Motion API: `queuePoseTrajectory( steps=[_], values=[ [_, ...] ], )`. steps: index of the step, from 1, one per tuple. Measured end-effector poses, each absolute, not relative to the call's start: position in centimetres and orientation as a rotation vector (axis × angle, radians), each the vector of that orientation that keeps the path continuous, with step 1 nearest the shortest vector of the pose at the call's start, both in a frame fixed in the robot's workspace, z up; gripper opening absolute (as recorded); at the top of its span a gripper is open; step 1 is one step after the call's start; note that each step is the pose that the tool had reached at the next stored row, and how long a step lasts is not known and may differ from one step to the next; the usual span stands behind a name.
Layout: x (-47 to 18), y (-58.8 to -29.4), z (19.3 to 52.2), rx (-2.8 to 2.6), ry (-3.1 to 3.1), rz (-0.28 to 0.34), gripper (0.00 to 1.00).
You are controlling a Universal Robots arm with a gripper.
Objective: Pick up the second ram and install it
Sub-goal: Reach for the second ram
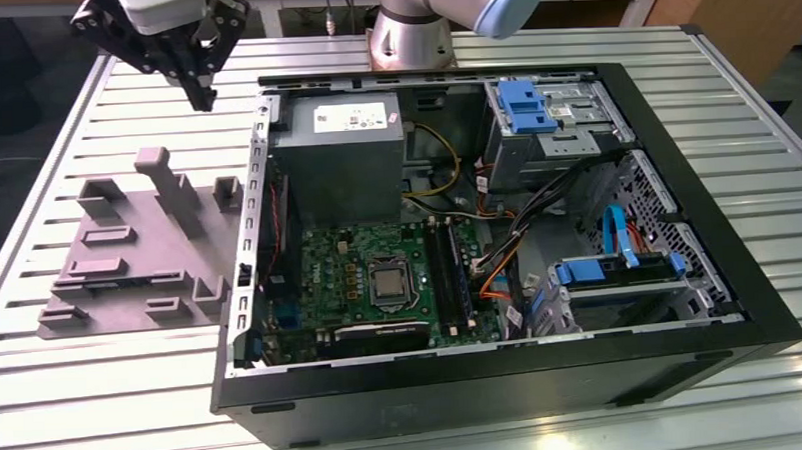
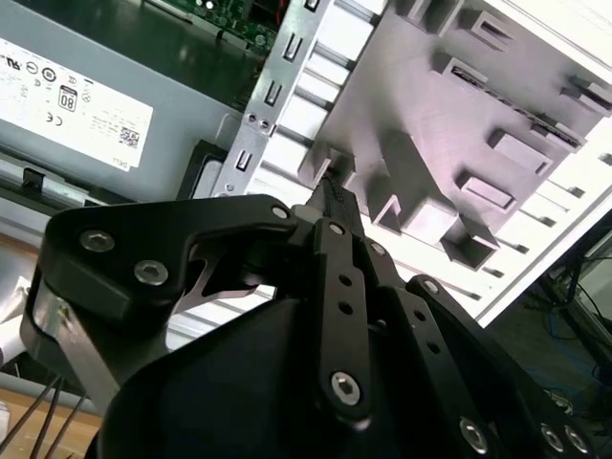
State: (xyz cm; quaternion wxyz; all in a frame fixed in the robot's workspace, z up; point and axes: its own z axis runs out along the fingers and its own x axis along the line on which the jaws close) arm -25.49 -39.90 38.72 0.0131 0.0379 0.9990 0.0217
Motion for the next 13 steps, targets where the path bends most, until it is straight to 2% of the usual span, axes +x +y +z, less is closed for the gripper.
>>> queuePoseTrajectory(
  steps=[13],
  values=[
    [-28.5,-40.8,38.5,0.118,3.115,0.067,0.11]
  ],
)
